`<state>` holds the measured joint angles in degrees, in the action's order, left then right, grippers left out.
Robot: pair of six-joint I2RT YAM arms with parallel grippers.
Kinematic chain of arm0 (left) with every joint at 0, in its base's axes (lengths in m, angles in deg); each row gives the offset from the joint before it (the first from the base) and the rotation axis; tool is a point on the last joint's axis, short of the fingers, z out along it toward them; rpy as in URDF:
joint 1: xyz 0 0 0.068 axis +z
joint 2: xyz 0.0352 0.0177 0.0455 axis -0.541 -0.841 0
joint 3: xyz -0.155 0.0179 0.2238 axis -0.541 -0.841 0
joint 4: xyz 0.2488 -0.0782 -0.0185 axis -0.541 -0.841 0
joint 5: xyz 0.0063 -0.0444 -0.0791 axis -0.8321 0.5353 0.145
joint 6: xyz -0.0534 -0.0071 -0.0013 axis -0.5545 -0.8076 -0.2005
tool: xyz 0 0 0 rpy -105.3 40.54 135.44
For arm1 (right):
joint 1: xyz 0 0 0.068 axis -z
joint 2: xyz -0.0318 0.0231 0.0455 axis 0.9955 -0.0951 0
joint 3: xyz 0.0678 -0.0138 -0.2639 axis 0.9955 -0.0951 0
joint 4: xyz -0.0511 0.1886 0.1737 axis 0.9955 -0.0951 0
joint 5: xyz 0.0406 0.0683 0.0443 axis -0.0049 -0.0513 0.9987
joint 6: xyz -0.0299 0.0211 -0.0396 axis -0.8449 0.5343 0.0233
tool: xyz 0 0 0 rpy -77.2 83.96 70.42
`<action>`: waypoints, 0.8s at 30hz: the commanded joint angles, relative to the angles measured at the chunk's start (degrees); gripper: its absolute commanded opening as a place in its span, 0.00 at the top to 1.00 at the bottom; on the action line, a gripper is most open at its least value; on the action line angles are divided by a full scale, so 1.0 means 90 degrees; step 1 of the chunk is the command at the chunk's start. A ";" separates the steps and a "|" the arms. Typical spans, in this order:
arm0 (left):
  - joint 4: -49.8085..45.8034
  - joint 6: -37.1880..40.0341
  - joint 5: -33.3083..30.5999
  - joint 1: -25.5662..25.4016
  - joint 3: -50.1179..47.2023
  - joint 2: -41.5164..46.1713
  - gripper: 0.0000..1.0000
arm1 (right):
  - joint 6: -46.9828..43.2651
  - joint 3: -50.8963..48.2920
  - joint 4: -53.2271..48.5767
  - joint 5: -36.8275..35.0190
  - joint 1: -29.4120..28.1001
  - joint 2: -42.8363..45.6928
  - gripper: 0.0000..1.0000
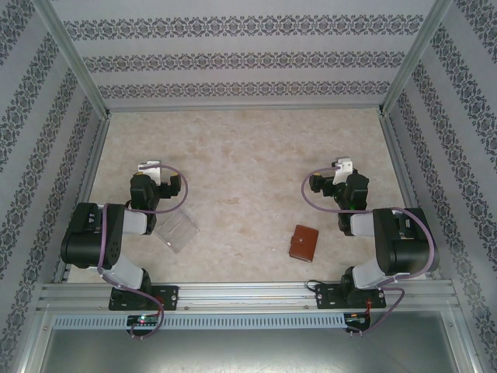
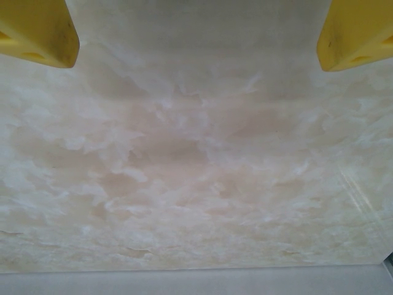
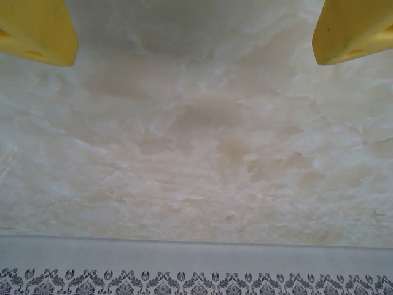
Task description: Take the credit cards out of the card holder
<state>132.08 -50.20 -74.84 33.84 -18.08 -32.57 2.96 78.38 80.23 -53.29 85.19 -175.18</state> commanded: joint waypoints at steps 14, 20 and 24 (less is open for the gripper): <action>0.0092 0.0023 -0.0174 -0.0059 0.0086 -0.0031 0.00 | -0.0074 -0.0046 0.0272 0.0026 -0.0034 -0.0023 0.02; -0.0140 -0.0045 -0.0406 -0.0057 0.0005 0.0451 0.00 | -0.0194 -0.0175 0.0296 -0.0823 -0.0337 0.0225 0.02; -0.0935 -0.0021 -0.0480 -0.0109 0.0121 0.1123 0.00 | -0.0176 -0.0171 -0.0030 -0.0901 -0.0374 0.0625 0.02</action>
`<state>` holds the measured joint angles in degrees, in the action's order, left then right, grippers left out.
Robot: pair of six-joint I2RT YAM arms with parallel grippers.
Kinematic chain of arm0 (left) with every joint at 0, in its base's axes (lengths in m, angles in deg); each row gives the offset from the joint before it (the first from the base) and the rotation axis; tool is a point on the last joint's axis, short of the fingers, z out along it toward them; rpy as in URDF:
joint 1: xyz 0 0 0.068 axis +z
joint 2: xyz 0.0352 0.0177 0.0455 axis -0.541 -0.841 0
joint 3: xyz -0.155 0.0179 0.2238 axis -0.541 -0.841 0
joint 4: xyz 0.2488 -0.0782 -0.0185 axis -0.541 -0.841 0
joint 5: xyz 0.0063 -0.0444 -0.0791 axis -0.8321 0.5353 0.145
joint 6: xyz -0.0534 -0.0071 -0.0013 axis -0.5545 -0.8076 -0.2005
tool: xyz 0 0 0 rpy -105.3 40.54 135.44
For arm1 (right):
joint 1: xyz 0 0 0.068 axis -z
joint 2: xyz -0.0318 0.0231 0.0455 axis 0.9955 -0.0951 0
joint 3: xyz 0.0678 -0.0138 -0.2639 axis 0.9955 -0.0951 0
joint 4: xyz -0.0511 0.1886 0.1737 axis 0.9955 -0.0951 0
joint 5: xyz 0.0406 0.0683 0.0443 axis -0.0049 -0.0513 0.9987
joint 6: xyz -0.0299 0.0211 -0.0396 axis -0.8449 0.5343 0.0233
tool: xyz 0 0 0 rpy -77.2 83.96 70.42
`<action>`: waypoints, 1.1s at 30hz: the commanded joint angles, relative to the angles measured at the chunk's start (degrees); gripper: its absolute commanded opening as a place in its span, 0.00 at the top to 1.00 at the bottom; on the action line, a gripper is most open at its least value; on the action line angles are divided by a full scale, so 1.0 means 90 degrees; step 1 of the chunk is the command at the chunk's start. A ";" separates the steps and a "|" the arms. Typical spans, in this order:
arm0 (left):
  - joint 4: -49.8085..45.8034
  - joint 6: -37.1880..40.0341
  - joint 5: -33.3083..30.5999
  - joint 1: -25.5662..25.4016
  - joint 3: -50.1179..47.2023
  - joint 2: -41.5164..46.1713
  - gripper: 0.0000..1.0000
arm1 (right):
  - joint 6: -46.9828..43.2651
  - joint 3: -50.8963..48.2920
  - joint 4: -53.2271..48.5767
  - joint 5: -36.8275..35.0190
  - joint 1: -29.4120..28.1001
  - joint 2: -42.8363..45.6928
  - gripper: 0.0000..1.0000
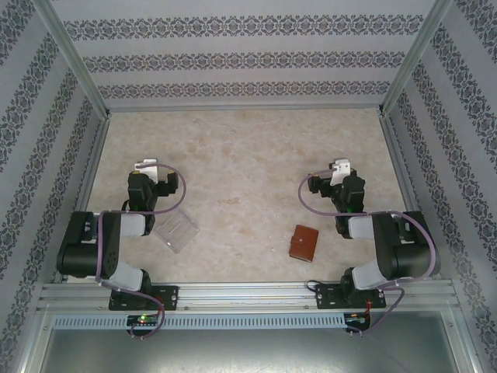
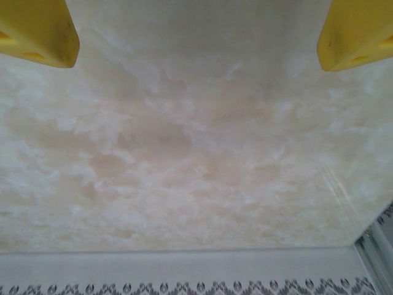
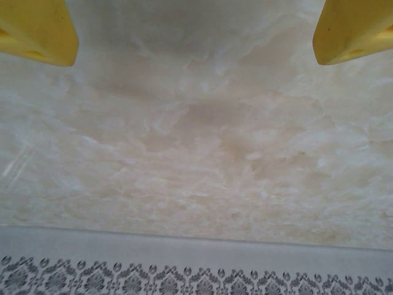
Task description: Take the credit cards out of the card holder
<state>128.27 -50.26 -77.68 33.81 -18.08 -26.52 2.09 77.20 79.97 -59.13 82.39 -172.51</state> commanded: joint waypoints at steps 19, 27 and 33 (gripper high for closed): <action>-0.6224 -0.1895 0.0228 -0.0279 0.2251 0.2789 0.00 | 0.0505 0.1422 -0.5223 -0.0711 -0.1485 0.2982 0.04; -0.8209 -0.1914 0.0573 -0.0294 0.3250 0.3244 0.00 | 0.1987 0.1962 -0.7259 -0.0820 -0.2119 0.3369 0.13; -0.9456 -0.1871 0.0581 -0.0294 0.4172 0.2721 0.00 | 0.2989 0.2622 -0.8927 -0.0835 -0.2668 0.3185 0.21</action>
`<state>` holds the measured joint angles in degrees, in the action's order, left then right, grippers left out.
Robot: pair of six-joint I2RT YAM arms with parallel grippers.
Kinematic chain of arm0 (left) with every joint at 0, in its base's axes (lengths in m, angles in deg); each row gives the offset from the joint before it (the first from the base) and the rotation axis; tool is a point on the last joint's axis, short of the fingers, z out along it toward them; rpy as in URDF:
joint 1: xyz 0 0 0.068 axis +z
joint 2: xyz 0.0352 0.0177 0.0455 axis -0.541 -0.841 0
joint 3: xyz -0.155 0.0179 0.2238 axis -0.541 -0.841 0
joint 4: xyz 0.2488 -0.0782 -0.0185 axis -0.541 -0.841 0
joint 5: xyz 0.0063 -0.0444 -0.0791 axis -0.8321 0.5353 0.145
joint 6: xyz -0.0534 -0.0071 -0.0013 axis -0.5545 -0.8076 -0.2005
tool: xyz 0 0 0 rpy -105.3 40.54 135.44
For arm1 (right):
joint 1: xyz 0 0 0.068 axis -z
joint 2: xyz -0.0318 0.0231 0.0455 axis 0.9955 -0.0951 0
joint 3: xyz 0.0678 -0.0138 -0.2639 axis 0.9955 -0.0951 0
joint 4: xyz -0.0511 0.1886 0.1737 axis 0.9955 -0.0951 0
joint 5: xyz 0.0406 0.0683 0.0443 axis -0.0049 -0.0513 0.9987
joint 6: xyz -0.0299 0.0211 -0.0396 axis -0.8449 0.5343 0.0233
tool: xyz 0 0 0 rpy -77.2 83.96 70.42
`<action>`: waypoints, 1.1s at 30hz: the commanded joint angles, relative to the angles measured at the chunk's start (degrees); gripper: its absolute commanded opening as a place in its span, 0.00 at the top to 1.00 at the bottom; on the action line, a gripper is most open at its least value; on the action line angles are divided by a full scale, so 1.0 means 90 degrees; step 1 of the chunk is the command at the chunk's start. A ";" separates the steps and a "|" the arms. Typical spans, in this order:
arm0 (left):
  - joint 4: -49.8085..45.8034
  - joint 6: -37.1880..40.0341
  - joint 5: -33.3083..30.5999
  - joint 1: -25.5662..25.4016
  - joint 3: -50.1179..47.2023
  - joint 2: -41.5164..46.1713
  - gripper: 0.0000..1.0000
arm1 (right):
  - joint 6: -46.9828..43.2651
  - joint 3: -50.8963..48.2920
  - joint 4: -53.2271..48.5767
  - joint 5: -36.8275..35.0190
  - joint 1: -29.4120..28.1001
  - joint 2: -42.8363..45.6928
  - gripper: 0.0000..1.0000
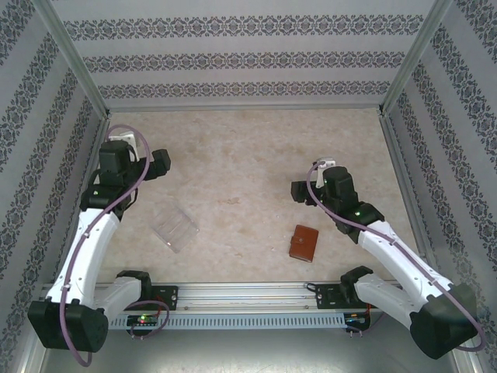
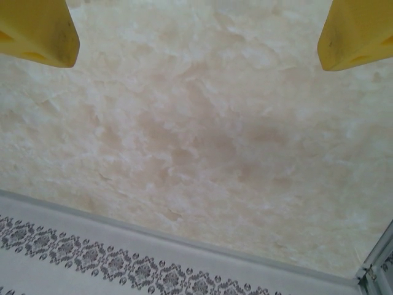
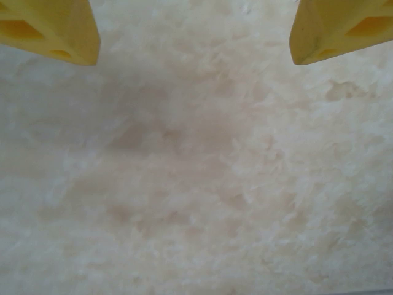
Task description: Take the credit cards out of the card holder
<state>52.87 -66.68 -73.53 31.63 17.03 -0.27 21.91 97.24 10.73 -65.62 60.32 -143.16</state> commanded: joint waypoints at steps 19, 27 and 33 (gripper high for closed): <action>-0.2103 -0.1547 0.0203 -0.0051 -0.0435 -0.1207 0.20 | 0.2116 0.1562 -0.3486 -0.0015 -0.0959 -0.1055 0.36; -0.2358 -0.2805 -0.0123 -0.0051 -0.1196 -0.0371 0.40 | 0.2044 0.1598 -0.3434 -0.0080 -0.0979 -0.1226 0.36; -0.2564 -0.3116 -0.0076 -0.0051 -0.1412 -0.0100 0.59 | 0.1947 0.1623 -0.3389 -0.0127 -0.0979 -0.1217 0.36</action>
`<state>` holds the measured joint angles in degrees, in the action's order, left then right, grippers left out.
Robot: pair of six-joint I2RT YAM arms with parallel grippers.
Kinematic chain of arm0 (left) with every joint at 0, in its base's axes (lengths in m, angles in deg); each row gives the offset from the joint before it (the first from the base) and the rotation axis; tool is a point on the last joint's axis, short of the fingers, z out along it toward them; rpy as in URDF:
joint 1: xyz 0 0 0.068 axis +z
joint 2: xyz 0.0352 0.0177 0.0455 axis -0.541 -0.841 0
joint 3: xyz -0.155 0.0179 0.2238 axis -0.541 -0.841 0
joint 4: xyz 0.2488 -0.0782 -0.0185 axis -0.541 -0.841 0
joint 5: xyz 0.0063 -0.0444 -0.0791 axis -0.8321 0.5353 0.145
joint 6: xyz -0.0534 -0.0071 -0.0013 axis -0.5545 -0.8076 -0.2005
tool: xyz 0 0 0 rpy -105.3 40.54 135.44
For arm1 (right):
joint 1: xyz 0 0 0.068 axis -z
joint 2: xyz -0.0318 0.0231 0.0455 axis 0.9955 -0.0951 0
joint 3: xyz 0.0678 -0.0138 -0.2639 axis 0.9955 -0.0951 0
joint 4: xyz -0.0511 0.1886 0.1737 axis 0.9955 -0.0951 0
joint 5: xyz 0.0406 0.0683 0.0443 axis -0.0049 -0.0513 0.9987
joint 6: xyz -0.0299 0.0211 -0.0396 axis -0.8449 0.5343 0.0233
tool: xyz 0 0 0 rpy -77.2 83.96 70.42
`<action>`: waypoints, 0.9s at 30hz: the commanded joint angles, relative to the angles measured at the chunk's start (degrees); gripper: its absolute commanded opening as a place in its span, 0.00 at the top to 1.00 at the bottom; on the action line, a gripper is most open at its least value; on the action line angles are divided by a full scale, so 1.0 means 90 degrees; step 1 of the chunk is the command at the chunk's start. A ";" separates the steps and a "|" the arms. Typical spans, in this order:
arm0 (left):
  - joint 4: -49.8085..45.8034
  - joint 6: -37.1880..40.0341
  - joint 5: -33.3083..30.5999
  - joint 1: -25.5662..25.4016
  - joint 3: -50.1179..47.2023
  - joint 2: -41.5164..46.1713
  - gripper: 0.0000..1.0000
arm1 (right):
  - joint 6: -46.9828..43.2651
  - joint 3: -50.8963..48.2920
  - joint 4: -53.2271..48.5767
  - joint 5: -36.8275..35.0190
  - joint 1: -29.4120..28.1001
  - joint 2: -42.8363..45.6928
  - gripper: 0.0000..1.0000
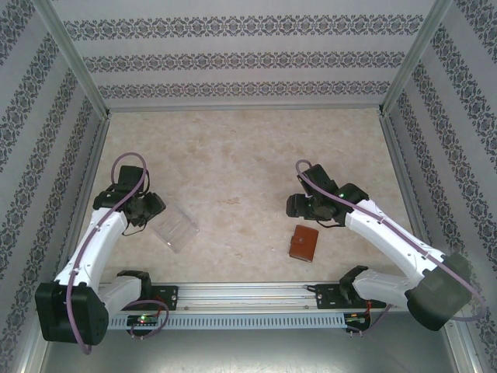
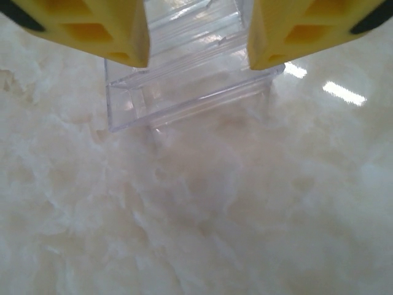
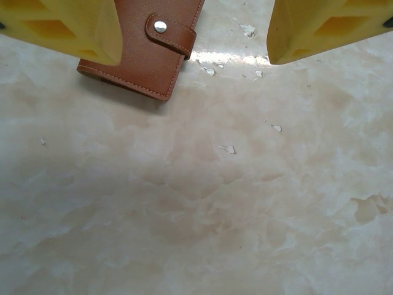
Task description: Take the credit cards out of the card holder
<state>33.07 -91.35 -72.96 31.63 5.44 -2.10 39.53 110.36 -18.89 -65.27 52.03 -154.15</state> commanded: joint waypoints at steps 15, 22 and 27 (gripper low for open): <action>-0.0565 -0.0435 -0.0355 -0.0051 -0.0556 0.0143 0.69 | -0.0163 0.0049 -0.0099 -0.0345 -0.0001 0.0037 0.36; -0.0304 -0.0473 -0.0231 -0.0051 -0.0719 -0.0030 0.72 | -0.0119 -0.0071 -0.0046 -0.0328 0.0016 0.0135 0.36; -0.0206 -0.0482 -0.0237 -0.0051 -0.0851 -0.0095 0.76 | -0.0159 -0.0071 -0.0065 -0.0345 0.0046 0.0154 0.36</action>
<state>30.25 -94.79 -75.32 31.63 -1.42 -2.56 38.91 110.31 -18.84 -66.80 52.08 -153.80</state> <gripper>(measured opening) 0.247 0.641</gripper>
